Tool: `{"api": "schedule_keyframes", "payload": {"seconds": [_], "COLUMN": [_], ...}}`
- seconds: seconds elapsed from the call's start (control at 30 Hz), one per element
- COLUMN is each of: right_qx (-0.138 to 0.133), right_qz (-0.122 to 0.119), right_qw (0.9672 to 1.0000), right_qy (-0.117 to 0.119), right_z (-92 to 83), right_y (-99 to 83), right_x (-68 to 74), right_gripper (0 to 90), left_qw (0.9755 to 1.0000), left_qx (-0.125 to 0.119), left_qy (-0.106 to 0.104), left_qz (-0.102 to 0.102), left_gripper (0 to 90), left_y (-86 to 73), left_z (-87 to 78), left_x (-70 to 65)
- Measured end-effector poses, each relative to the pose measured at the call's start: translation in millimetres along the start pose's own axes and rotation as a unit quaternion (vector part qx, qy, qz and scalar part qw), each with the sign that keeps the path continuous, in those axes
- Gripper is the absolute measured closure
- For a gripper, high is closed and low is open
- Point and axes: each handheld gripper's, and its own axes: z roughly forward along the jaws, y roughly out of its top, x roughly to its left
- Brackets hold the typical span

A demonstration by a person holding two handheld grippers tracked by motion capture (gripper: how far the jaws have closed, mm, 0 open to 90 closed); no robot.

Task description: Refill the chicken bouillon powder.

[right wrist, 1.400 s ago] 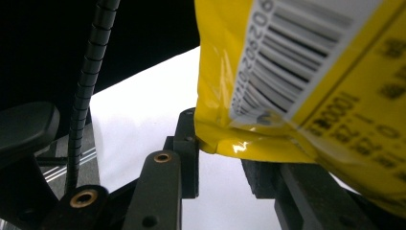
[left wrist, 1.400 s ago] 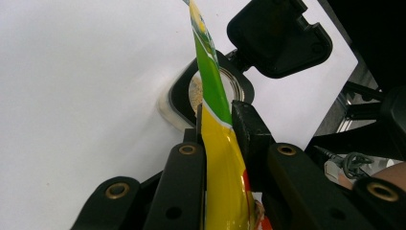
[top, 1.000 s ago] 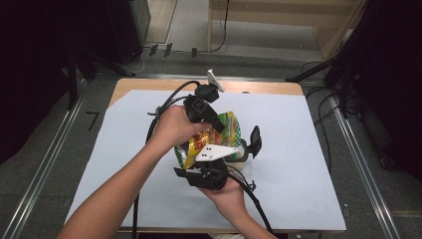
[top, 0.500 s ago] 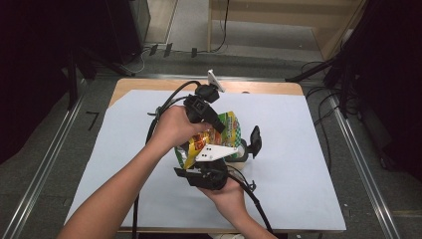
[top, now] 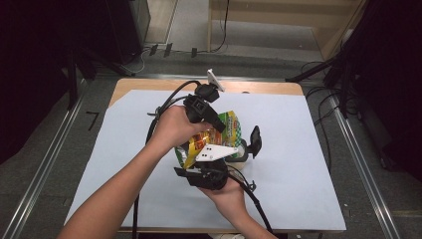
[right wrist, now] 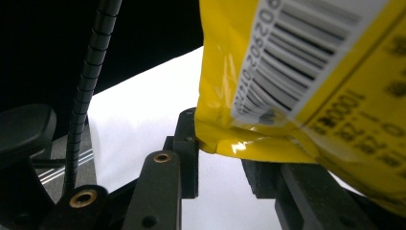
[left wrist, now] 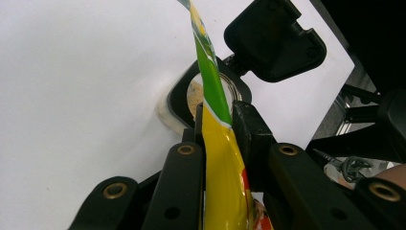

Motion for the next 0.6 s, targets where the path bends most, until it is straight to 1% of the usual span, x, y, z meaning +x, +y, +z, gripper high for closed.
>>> {"api": "schedule_keyframes", "payload": {"seconds": [0.3,0.6], "right_qx": [-0.002,-0.003], "right_qz": [0.002,0.0], "right_qw": [1.0,1.0], "right_qy": [0.001,-0.002], "right_z": [0.2,-0.9], "right_y": [0.4,1.9], "right_x": [0.7,0.6], "right_gripper": [70.9,71.1], "left_qw": [1.0,1.0], "left_qx": [0.001,-0.004], "left_qy": [0.0,-0.001], "left_qz": [0.001,0.002], "left_gripper": [81.6,81.5], "left_y": [0.3,0.9], "left_z": [-0.4,-1.8], "left_x": [-0.6,-0.9]}}
